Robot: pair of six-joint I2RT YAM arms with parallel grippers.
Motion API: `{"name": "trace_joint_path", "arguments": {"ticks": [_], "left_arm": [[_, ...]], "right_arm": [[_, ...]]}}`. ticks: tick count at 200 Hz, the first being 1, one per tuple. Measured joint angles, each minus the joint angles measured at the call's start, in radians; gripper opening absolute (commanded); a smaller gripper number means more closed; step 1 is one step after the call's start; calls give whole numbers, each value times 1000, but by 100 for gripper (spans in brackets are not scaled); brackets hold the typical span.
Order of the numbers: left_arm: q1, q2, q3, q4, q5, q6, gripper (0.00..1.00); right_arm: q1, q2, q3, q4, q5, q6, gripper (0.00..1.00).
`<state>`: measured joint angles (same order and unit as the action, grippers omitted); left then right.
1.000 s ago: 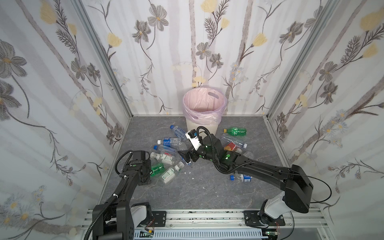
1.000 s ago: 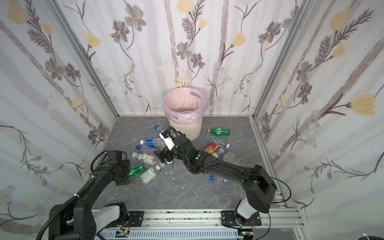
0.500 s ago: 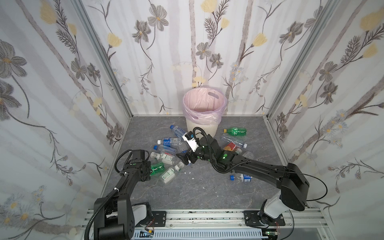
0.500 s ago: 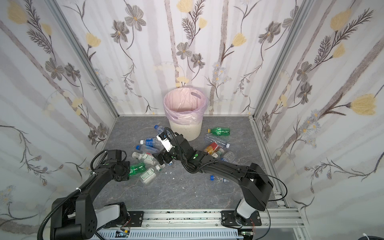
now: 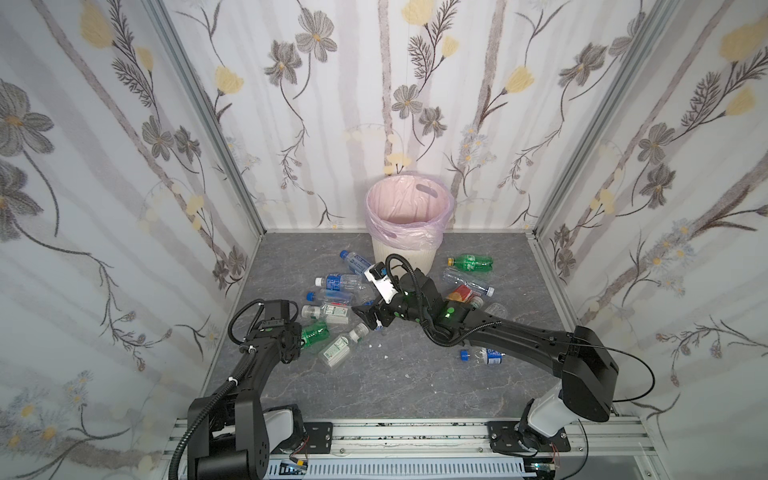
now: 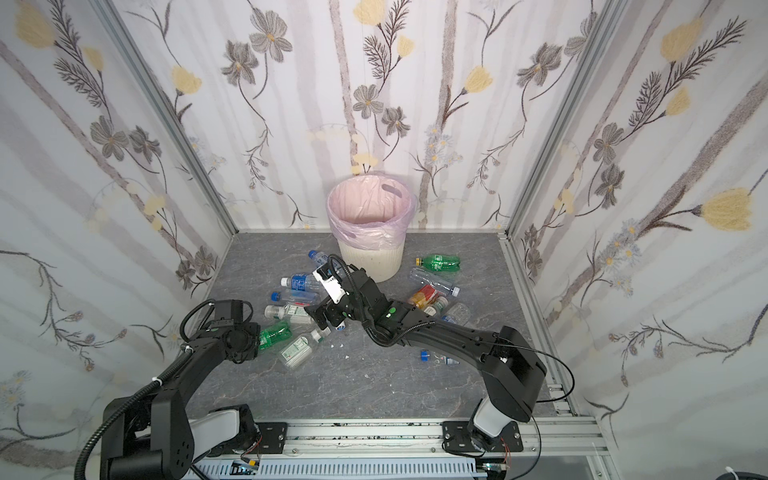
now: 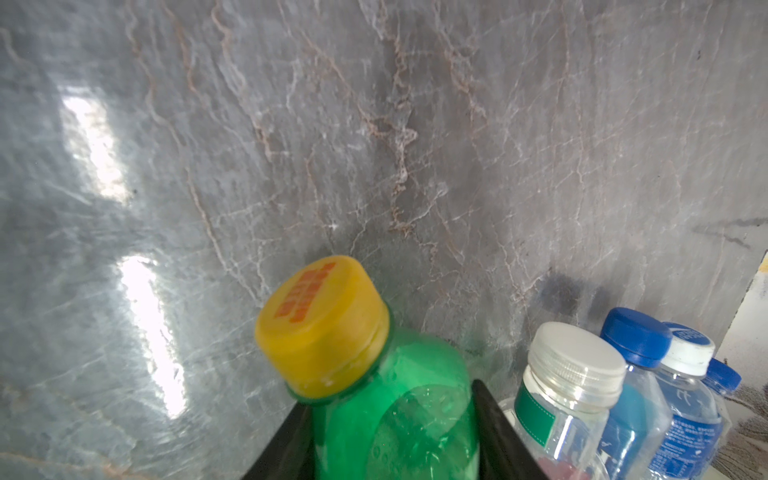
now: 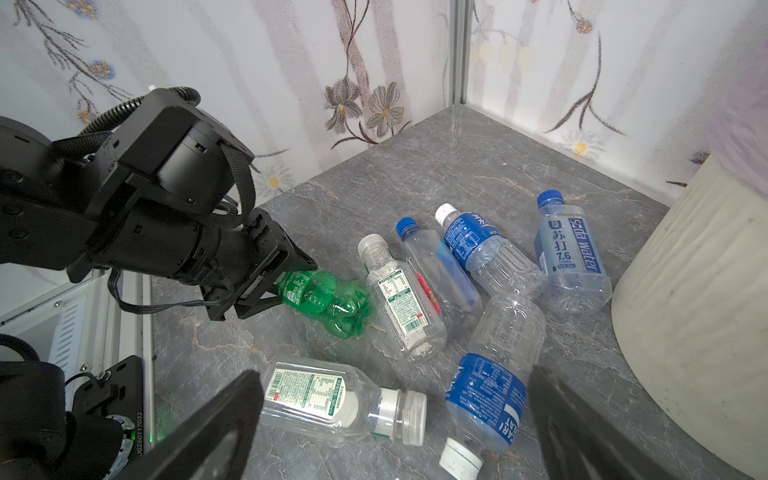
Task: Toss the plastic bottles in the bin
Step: 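Close the left gripper on the green Sprite bottle while the right gripper hovers, then lift the green Sprite bottle with the left gripper up over the bin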
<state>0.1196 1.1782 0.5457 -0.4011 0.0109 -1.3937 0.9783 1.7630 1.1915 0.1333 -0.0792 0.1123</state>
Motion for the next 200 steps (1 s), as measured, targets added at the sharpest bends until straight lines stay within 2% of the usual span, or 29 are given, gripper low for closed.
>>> {"name": "trace_joint_path", "arguments": {"ticks": [87,200], "left_arm": [[0,-29,-3,0,-15,42,40],[0,-148,58,-6,-95,260,39]], "right_arm": [[-1,6,0,1,0,2,100],[-1,11,0,4,7,10,100]]}}
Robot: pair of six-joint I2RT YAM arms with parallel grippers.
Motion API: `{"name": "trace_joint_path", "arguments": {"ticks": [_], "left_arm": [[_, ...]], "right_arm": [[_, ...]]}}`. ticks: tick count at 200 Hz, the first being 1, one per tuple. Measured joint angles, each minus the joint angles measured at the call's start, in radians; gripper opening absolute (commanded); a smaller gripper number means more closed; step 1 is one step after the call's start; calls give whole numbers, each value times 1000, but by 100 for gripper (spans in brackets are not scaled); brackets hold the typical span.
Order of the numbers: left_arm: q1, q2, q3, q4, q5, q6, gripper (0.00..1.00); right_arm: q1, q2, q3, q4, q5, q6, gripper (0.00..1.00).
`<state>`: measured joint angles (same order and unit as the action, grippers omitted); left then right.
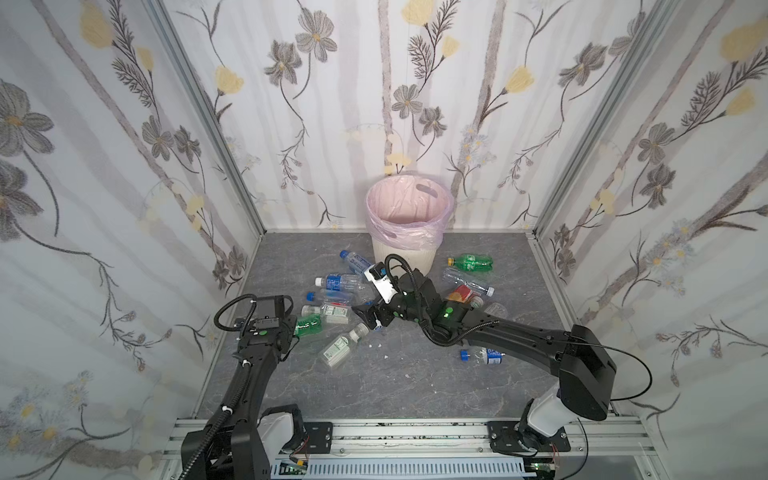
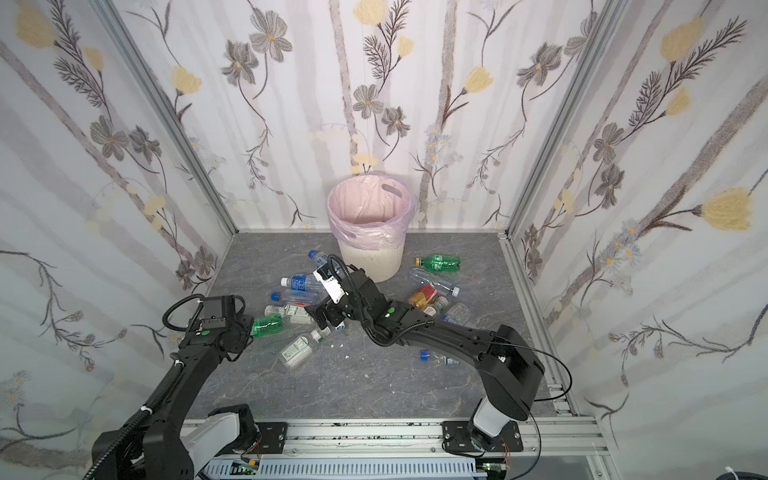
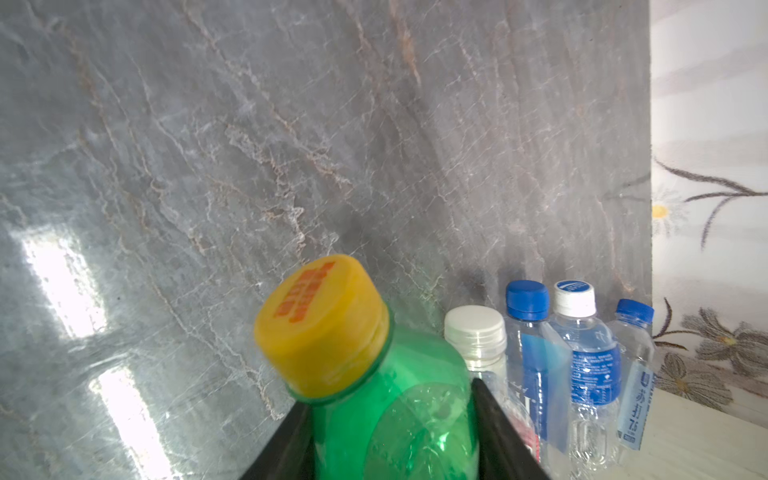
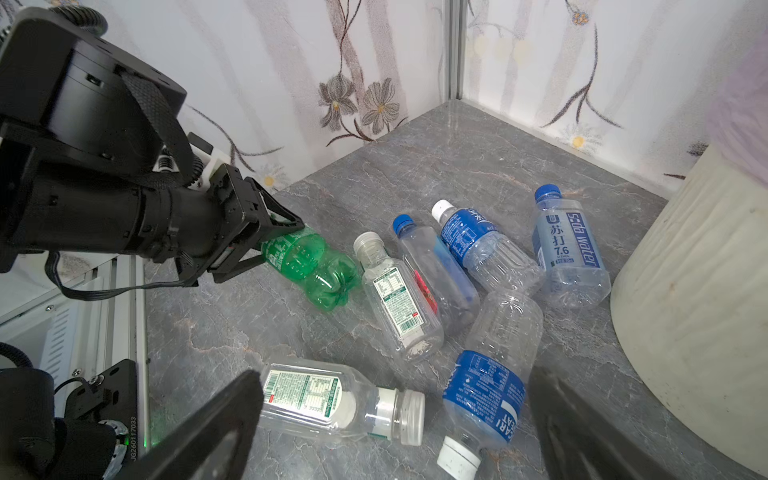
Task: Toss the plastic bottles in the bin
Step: 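Lift the green Sprite bottle with the left gripper up over the bin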
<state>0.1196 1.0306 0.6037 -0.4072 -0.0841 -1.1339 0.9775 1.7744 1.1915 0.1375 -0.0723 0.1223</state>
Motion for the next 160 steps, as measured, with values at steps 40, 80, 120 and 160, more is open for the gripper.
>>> {"name": "trace_joint_path", "arguments": {"ticks": [40,80,120,160], "left_arm": [[-1,-36,55,13,16,78,38],[-12,-66,132,57,73,142,38],[-47,-44,263,84,111,177,38],[-132,34,451,120,113,192,38]], "right_arm": [[0,0,0,0,1,0,100],[-14,-5,0,-8,23,0,100],[-50,-52,0,-11,51,0,100],[-102,-117,0,-16,83,8,100]]}}
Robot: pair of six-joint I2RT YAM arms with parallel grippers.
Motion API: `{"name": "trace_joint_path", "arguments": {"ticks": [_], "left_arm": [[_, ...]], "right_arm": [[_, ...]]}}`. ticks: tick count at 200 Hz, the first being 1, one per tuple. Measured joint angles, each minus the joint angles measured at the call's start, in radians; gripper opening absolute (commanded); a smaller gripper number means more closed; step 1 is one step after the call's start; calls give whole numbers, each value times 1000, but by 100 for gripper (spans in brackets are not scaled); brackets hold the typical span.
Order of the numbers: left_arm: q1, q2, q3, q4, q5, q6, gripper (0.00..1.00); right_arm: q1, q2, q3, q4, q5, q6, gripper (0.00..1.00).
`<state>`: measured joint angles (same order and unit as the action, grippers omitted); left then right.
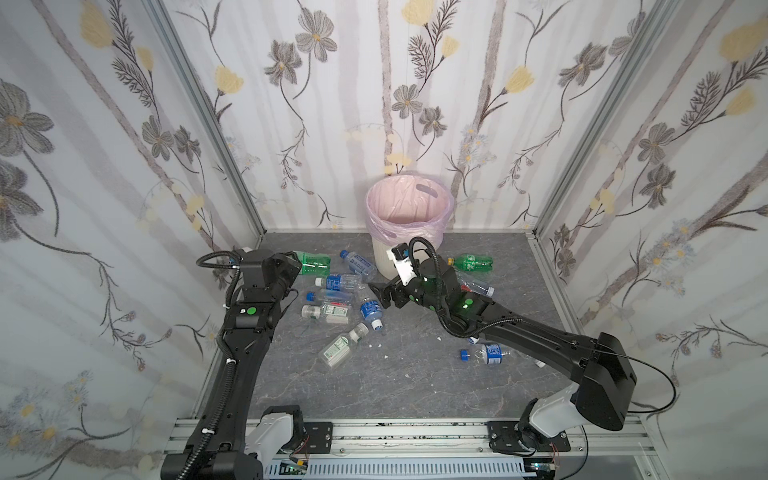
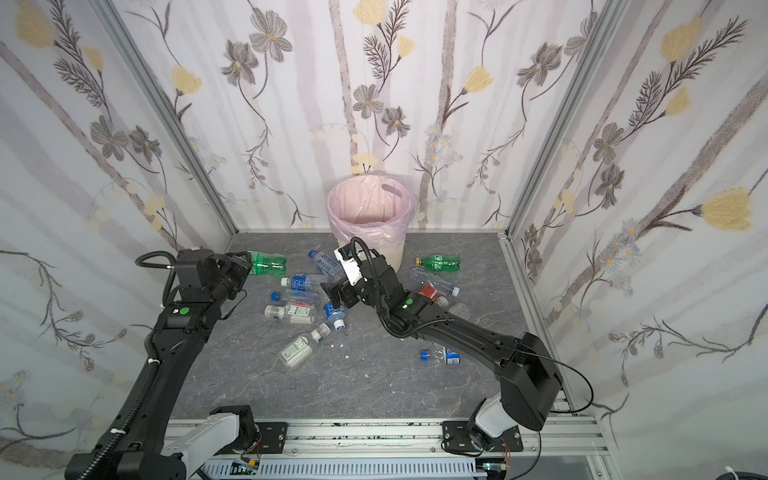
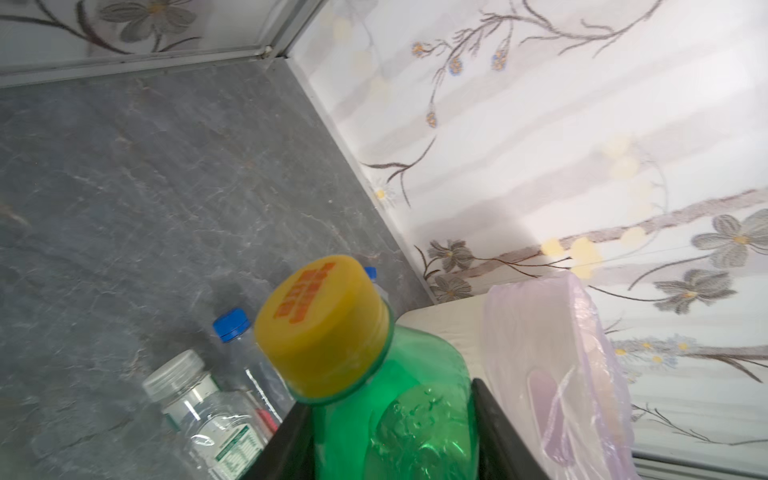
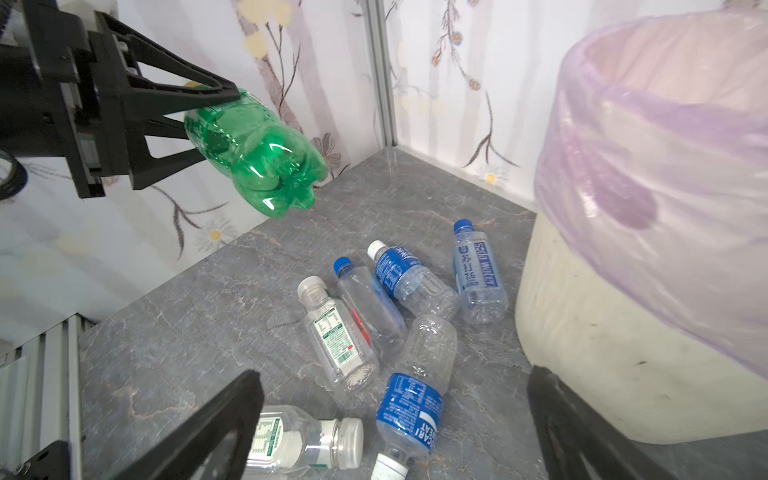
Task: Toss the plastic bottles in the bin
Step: 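Lift the green Sprite bottle with the left gripper up over the bin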
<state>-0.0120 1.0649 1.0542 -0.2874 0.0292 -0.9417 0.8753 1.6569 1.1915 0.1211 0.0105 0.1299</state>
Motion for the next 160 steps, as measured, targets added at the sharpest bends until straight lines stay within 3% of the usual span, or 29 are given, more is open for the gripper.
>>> {"name": "trace_joint_path", "arguments": {"ticks": [106,160], "left_arm": [[-243,325,489,105,-23,33,39],[-415,576,921,182,-8,127,43]], "right_arm": [[-128,-161,62,-93,122,40,100],[-149,-215,82,-133,172,79,100]]}}
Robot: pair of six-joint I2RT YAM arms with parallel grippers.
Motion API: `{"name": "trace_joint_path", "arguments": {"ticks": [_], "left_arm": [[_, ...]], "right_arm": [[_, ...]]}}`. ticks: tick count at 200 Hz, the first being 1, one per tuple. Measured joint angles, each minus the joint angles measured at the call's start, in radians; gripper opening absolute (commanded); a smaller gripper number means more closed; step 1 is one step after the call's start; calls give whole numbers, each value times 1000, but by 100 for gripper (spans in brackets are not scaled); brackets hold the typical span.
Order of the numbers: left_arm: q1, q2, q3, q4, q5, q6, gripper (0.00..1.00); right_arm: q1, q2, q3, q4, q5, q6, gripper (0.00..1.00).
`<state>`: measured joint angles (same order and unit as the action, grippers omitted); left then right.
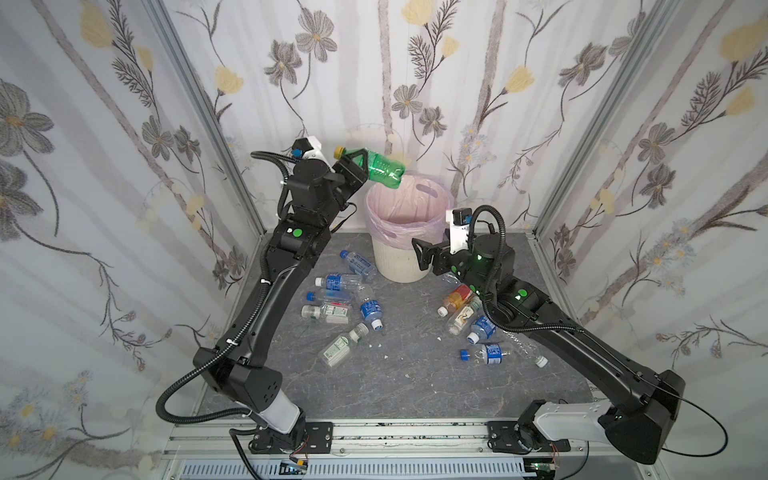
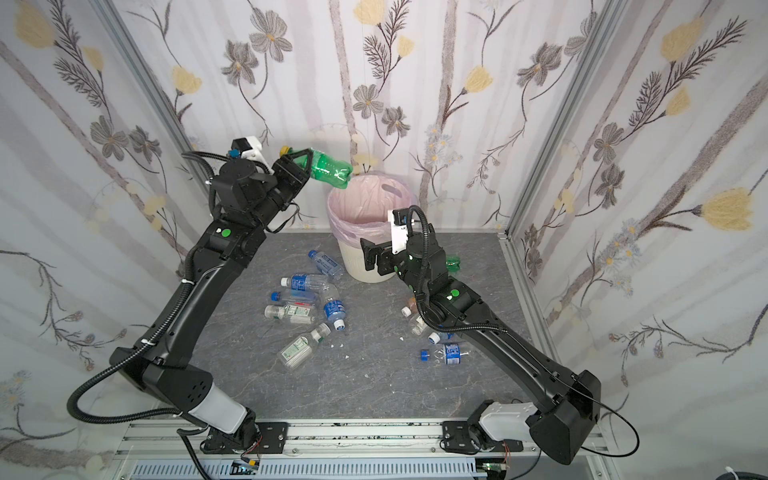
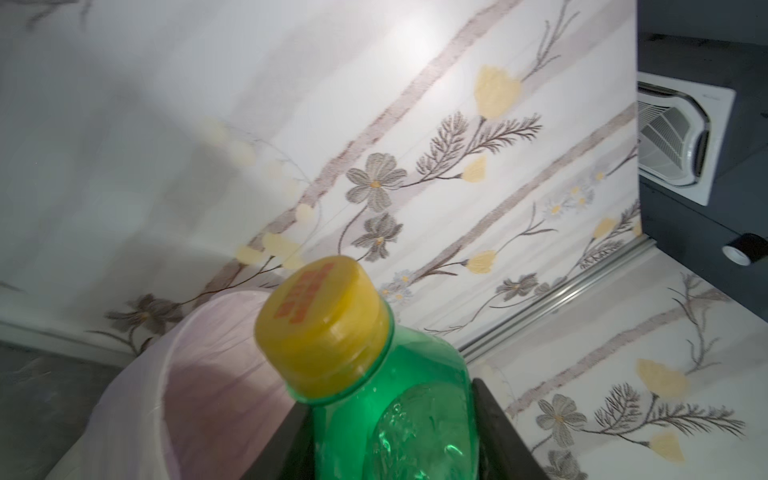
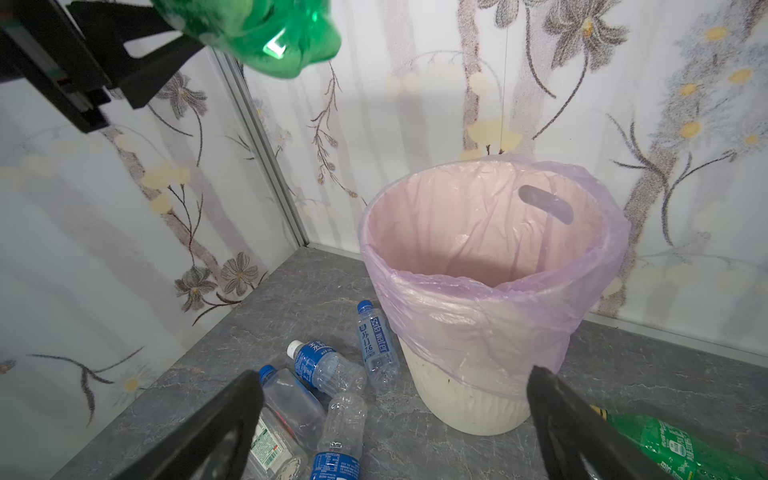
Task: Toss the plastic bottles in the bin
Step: 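Lift the green Sprite bottle with the left gripper up over the bin, then open the left gripper to drop the Sprite bottle into the bin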
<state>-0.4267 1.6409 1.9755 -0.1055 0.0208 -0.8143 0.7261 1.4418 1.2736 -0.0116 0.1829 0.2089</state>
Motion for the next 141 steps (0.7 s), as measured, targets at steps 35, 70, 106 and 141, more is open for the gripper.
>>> {"name": "trace_joint_path", "arguments": {"ticks": [35,70,106,141], "left_arm": [[-70,133,213,19,6,33,42],[-100,206,276,27,10,48,42],[-75,350,278,63,26,11,76],[-24,509,296,-39,97,-97,100]], "right_arm": [[-14,-43,-10,-24,34,18,100],[-31,-82,-43,-36,49,26,100],[-48,-90,-69,-37,55,37,100],[-48,-109,-89,-37,46,53,100]]}}
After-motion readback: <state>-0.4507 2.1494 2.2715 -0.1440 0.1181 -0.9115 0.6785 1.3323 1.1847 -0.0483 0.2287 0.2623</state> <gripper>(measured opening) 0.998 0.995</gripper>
